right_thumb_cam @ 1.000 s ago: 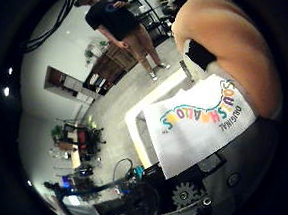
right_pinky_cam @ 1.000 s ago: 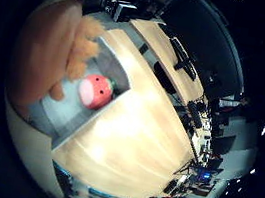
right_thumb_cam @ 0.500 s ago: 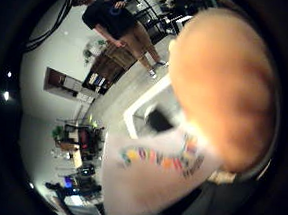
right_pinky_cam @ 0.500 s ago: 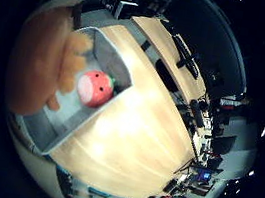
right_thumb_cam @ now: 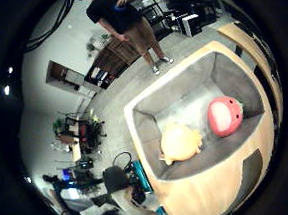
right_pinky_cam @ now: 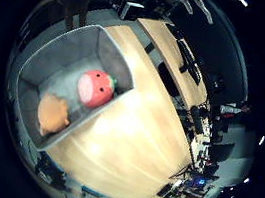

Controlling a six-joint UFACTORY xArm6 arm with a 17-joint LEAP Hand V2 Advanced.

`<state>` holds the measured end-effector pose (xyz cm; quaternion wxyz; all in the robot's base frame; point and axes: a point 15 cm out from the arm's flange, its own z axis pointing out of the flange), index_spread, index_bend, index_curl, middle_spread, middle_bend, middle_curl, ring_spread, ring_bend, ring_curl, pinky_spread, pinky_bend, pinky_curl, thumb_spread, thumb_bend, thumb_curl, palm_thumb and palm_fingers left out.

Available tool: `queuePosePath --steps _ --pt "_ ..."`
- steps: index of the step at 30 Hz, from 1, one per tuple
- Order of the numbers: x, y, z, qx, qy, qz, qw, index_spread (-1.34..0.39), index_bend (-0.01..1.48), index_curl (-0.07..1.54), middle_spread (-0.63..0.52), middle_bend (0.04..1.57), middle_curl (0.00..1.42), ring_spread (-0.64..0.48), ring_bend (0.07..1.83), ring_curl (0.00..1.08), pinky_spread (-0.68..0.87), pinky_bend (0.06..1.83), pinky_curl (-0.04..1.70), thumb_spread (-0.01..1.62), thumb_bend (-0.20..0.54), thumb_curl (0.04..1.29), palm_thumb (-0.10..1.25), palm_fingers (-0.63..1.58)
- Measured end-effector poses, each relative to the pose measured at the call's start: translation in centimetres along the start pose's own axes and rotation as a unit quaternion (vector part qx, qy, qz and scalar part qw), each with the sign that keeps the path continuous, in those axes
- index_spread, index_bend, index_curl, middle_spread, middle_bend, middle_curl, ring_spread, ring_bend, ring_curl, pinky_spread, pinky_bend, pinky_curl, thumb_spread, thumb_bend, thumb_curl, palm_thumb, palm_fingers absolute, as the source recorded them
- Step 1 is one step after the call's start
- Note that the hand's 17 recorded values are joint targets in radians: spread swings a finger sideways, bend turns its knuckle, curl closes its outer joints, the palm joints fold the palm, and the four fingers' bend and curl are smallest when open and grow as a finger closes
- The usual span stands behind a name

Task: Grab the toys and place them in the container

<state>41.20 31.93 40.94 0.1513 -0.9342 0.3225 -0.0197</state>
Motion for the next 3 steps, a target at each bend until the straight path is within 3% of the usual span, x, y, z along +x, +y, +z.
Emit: queuePosePath --steps 3 --pt "0.08 0.04 0.19 -0.002 -0.001 -0.001 1.000 -0.54 0.16 0.40 -0.18 0.19 0.47 0.00 0.43 0.26 0.43 0.60 0.26 0.74 -0.038 0.32 0.03 0.10"
